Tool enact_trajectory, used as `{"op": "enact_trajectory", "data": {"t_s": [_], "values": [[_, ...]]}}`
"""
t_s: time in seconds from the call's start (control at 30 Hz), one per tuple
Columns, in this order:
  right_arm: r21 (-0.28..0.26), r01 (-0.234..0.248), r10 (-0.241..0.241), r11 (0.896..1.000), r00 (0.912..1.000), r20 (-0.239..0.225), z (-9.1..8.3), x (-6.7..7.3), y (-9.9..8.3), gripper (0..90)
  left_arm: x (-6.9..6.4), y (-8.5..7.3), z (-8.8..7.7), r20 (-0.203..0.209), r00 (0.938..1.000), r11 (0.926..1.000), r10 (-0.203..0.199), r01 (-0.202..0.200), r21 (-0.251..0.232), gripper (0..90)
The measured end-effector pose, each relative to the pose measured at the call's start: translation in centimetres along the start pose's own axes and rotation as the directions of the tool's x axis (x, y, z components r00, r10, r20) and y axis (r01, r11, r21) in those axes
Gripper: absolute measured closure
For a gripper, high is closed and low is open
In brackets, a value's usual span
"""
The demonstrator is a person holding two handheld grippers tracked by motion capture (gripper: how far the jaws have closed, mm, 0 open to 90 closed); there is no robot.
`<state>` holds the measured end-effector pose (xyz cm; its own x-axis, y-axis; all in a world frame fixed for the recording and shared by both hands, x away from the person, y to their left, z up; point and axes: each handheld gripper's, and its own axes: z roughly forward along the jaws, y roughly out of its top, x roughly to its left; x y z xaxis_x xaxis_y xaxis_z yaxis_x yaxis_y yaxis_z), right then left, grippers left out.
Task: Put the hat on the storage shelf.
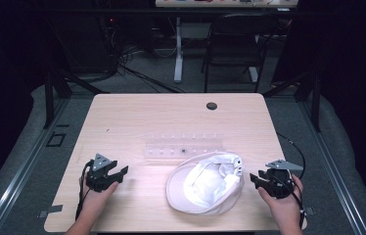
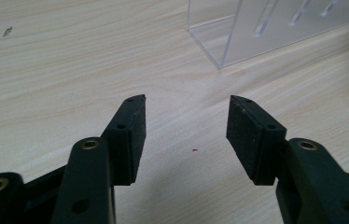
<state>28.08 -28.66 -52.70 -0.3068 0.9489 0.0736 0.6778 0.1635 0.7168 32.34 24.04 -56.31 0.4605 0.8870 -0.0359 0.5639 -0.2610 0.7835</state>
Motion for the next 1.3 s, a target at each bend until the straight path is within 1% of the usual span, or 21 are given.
{"op": "enact_trajectory", "data": {"t_s": [0.03,0.13,0.2,0.33,0.4,0.43,0.5,0.57,0.6,0.63,0.67,0.7,0.83,0.9,0.93,0.97,1.03,1.1,1.17,1.27,1.3], "values": [[0.0,0.0,0.0,1.0,1.0,0.0,0.0,0.0,0.0,60.1,0.0,0.0,0.0,0.0,1.0,1.0,0.0,0.0,0.0,46.3],[0.05,0.008,-0.007,0.999,1.0,-0.005,-0.1,0.0,0.7,60.3,0.0,0.0,0.1,-0.001,1.0,0.9998,0.0,0.0,0.021,44.8],[0.083,0.0,0.0,0.997,1.0,-0.007,-0.1,-0.1,1.2,58.6,0.0,0.0,0.3,0.002,1.0,0.9991,-0.001,0.001,0.043,44.8],[0.126,-0.021,0.024,0.992,0.9994,-0.024,-0.2,-0.3,2.0,54.8,0.0,-0.1,0.4,0.006,0.9999,0.9986,-0.009,0.009,0.051,45.4],[0.138,-0.037,0.043,0.99,0.9983,-0.039,-0.5,-0.4,2.7,53.9,0.0,-0.1,0.5,0.008,0.9999,0.9984,-0.013,0.013,0.055,45.6],[0.153,-0.045,0.054,0.987,0.9972,-0.053,-0.8,-0.6,3.4,53.6,0.0,-0.1,0.5,0.009,0.9999,0.9984,-0.014,0.014,0.055,45.6],[0.157,-0.047,0.057,0.987,0.9966,-0.06,-1.0,-0.7,3.7,52.8,0.0,-0.1,0.5,0.018,0.9997,0.9985,-0.015,0.014,0.052,45.8],[0.174,-0.082,0.097,0.981,0.992,-0.081,-1.3,-0.8,4.8,49.3,0.0,-0.2,0.6,0.014,0.9998,0.9985,-0.012,0.011,0.054,46.2],[0.174,-0.082,0.097,0.981,0.992,-0.081,-1.3,-0.8,4.8,49.3,-0.1,-0.2,0.6,0.013,0.9999,0.9986,-0.011,0.01,0.051,46.2],[0.179,-0.104,0.122,0.978,0.9881,-0.093,-1.3,-0.7,5.4,48.4,-0.1,-0.2,0.6,0.014,0.9999,0.9988,-0.01,0.01,0.048,46.2],[0.179,-0.104,0.122,0.978,0.9881,-0.093,-1.3,-0.7,5.4,48.4,-0.1,-0.2,0.5,0.016,0.9998,0.9989,-0.011,0.01,0.047,46.2],[0.192,-0.104,0.125,0.976,0.9871,-0.1,-1.2,-0.4,6.1,47.4,-0.1,-0.2,0.5,0.016,0.9998,0.999,-0.014,0.013,0.043,46.2],[0.21,-0.093,0.119,0.973,0.9867,-0.112,-1.0,0.0,6.8,47.4,0.0,-0.2,0.5,0.02,0.9997,0.999,-0.016,0.015,0.043,46.3],[0.231,-0.097,0.129,0.968,0.9834,-0.128,-0.6,0.4,7.6,47.2,0.0,-0.2,0.6,0.026,0.9995,0.9988,-0.018,0.016,0.046,46.5],[0.231,-0.097,0.129,0.968,0.9834,-0.128,-0.6,0.4,7.6,47.2,0.0,-0.2,0.6,0.026,0.9995,0.9988,-0.018,0.016,0.046,46.7],[0.245,-0.091,0.125,0.965,0.9836,-0.13,-0.3,0.7,7.9,46.2,0.0,-0.2,0.6,0.029,0.9994,0.9987,-0.017,0.016,0.048,46.7],[0.251,-0.095,0.131,0.963,0.9832,-0.128,-0.2,0.9,8.1,46.0,0.0,-0.2,0.6,0.03,0.9994,0.9987,-0.017,0.016,0.048,46.7],[0.269,-0.1,0.14,0.958,0.981,-0.134,0.2,1.1,8.3,44.8,-0.1,-0.2,0.6,0.032,0.9993,0.9988,-0.02,0.019,0.046,46.7],[0.281,-0.102,0.141,0.954,0.982,-0.125,0.7,1.3,8.3,44.1,0.0,-0.2,0.6,0.032,0.9993,0.9987,-0.017,0.015,0.048,46.7],[0.302,-0.112,0.153,0.947,0.9816,-0.115,1.4,1.5,8.2,43.9,-0.1,-0.2,0.6,0.032,0.9992,0.9986,-0.022,0.021,0.048,46.7],[0.317,-0.114,0.159,0.941,0.9802,-0.118,1.6,1.5,8.2,43.6,-0.1,-0.2,0.6,0.032,0.9993,0.9986,-0.022,0.021,0.048,46.7]]}}
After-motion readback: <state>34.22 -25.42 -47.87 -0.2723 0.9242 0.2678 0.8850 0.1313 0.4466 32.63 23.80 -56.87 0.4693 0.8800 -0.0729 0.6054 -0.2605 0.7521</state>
